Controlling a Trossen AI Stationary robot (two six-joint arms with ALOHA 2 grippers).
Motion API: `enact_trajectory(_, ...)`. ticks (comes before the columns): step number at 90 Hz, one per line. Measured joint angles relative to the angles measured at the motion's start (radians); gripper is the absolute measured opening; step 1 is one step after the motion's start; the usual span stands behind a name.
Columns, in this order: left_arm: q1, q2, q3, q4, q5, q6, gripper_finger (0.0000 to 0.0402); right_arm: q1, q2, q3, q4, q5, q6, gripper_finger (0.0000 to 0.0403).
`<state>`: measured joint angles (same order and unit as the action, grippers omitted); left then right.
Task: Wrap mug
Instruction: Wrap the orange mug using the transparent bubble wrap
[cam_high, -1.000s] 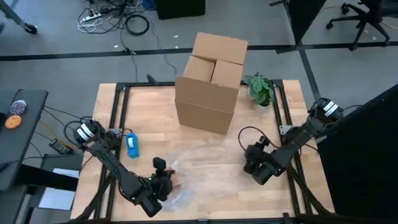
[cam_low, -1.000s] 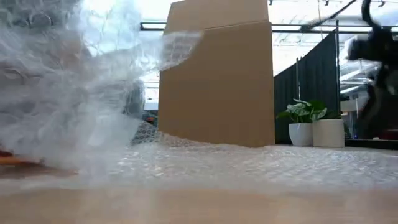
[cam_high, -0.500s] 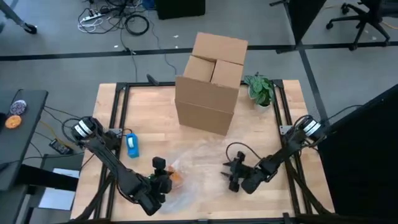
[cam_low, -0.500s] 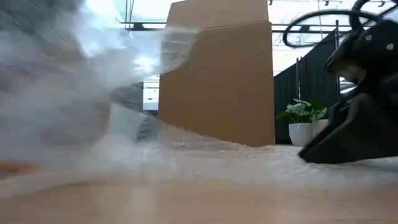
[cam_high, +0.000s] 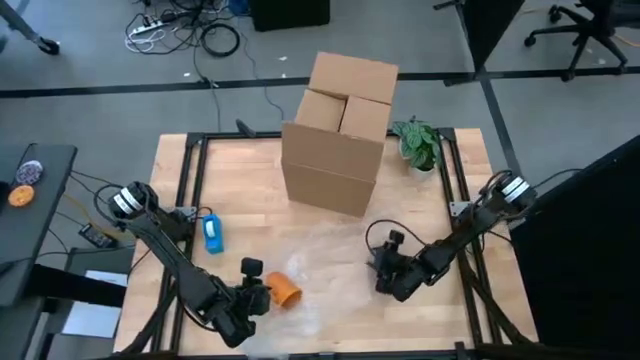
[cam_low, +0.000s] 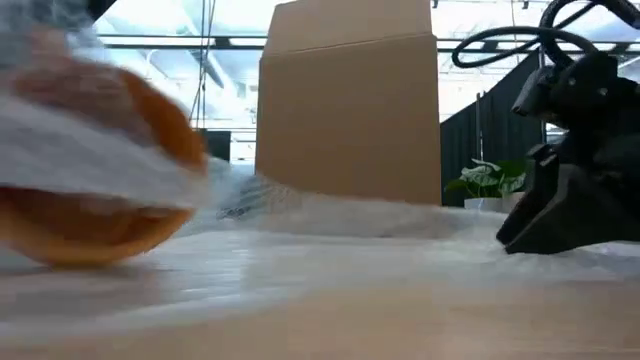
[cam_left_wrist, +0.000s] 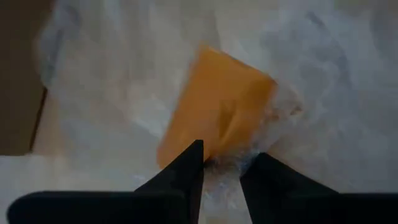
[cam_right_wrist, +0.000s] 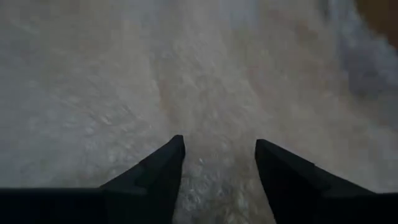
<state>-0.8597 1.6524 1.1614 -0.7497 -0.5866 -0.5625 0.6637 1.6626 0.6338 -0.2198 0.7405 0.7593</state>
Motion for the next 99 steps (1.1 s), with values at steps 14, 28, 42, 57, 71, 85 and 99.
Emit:
enact_trajectory(14,0.000,0.001,0.000,-0.003,0.010,-0.018,0.0079,0.000,-0.073,-0.003,-0.099,-0.015,0.002,0.0176)
enact_trajectory(28,0.000,0.001,0.000,-0.004,0.010,-0.018,0.0079,0.006,-0.113,-0.003,-0.043,-0.019,-0.024,0.0176)
enact_trajectory(42,-0.001,0.002,0.000,-0.021,0.017,-0.018,0.0079,0.017,-0.112,-0.003,0.147,-0.012,-0.105,0.0176)
enact_trajectory(57,0.000,0.002,0.000,-0.039,0.014,-0.018,0.0079,0.013,-0.022,0.001,0.636,-0.015,-0.302,0.0176)
enact_trajectory(71,0.000,0.002,0.000,-0.041,0.009,-0.014,0.0079,-0.034,0.161,0.085,0.944,-0.022,-0.406,0.0177)
enact_trajectory(85,0.000,0.002,0.000,-0.032,0.009,-0.017,0.0079,-0.090,0.365,0.290,1.069,-0.080,-0.421,0.0176)
enact_trajectory(99,0.000,0.003,0.000,-0.002,0.007,-0.018,0.0079,-0.122,0.480,0.471,1.024,-0.081,-0.424,0.0173)
